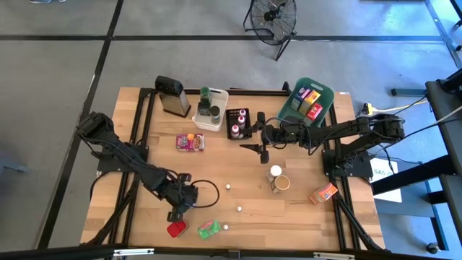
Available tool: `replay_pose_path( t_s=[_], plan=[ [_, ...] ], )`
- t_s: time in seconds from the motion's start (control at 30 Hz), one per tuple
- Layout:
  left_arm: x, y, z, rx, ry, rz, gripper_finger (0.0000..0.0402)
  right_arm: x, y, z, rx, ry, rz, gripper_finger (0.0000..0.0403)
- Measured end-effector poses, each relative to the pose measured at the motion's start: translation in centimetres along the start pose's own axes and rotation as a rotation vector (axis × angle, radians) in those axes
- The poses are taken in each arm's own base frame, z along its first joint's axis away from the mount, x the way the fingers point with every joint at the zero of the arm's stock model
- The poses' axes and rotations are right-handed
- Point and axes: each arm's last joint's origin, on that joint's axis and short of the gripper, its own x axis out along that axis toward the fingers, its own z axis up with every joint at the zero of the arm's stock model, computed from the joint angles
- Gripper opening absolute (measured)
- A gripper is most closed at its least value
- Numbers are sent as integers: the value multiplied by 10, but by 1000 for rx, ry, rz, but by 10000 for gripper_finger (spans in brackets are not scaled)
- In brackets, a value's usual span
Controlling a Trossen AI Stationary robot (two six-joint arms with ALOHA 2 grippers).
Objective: Pick & Place Kitchen Items
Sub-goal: Put the large blue food coloring bottle into the bin
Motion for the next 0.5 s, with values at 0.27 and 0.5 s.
replay_pose_path(
  t_s=[0.27, 0.5],
  plan=[
    [-2, 2, 2, 0, -11, -1, 143, 0, 0, 0, 0, 0, 0, 236],
    [-20, 15, 5, -39, -44, 17, 142, 1, 12, 3, -119, -20, 71, 236]
  ],
)
